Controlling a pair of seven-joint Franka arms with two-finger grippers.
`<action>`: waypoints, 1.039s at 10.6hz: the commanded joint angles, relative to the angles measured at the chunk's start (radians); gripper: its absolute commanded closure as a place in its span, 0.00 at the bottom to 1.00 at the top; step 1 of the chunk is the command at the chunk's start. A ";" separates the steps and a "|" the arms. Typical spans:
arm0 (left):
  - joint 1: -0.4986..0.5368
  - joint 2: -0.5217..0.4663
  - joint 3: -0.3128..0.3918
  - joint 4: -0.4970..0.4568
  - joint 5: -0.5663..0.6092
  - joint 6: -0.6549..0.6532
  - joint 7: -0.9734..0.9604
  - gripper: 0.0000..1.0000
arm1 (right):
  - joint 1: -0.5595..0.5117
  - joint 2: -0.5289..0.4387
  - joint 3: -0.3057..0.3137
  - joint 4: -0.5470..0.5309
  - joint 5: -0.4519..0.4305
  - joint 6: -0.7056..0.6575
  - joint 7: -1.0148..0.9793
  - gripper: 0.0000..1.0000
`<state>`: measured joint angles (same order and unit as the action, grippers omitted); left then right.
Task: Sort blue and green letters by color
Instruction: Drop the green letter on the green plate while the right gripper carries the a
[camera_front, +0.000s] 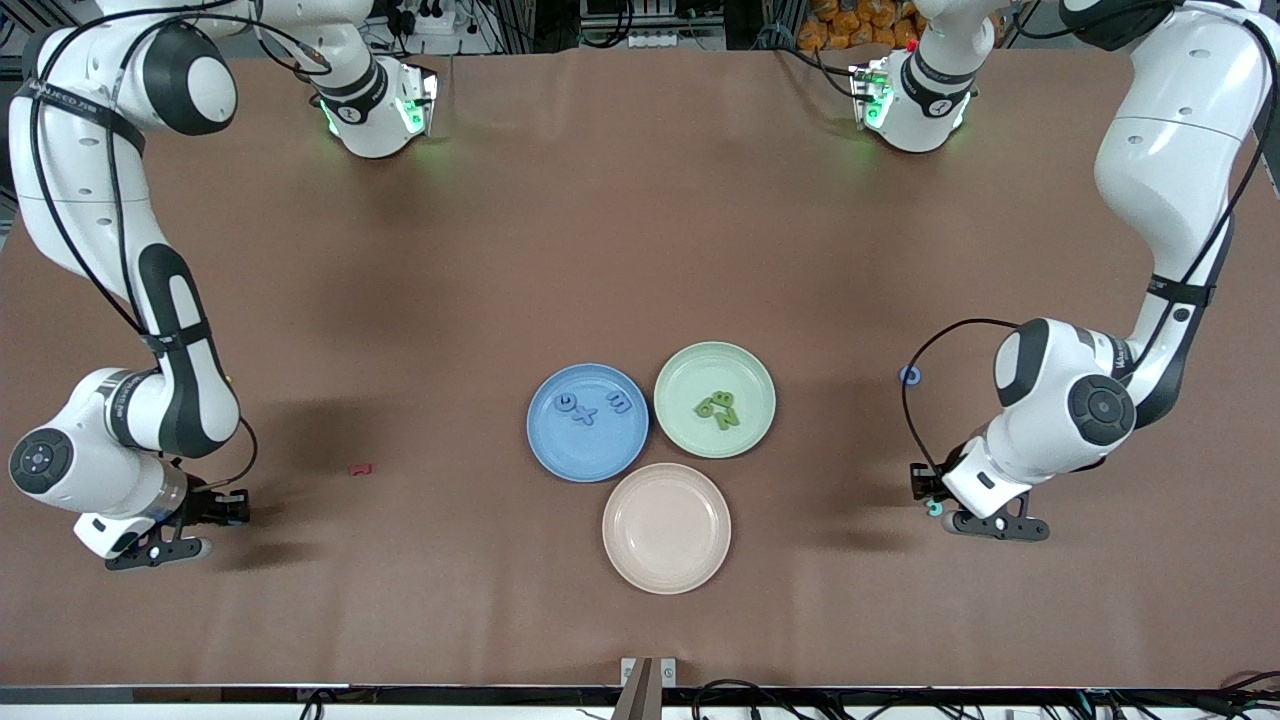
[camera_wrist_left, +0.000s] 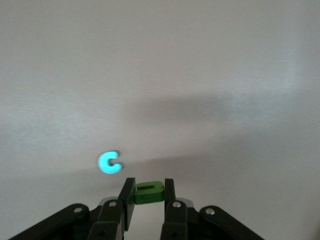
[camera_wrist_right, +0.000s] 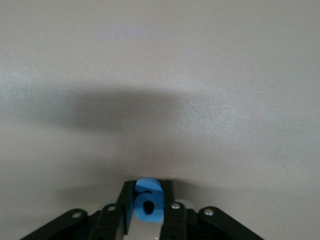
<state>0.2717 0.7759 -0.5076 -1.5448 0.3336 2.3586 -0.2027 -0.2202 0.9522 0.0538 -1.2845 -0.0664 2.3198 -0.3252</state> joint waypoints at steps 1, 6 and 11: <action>-0.017 -0.021 -0.074 -0.009 -0.021 -0.024 -0.191 1.00 | -0.018 0.014 0.014 0.008 0.004 -0.008 -0.040 1.00; -0.227 -0.020 -0.077 0.038 -0.021 -0.032 -0.602 1.00 | 0.031 -0.033 0.078 0.017 0.002 -0.103 0.049 1.00; -0.362 -0.006 -0.065 0.058 -0.010 -0.029 -0.831 0.66 | 0.053 -0.055 0.242 0.017 0.000 -0.281 0.418 1.00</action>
<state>-0.0425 0.7725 -0.5934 -1.5143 0.3300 2.3487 -0.9701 -0.1618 0.9257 0.2085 -1.2608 -0.0646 2.1154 -0.0834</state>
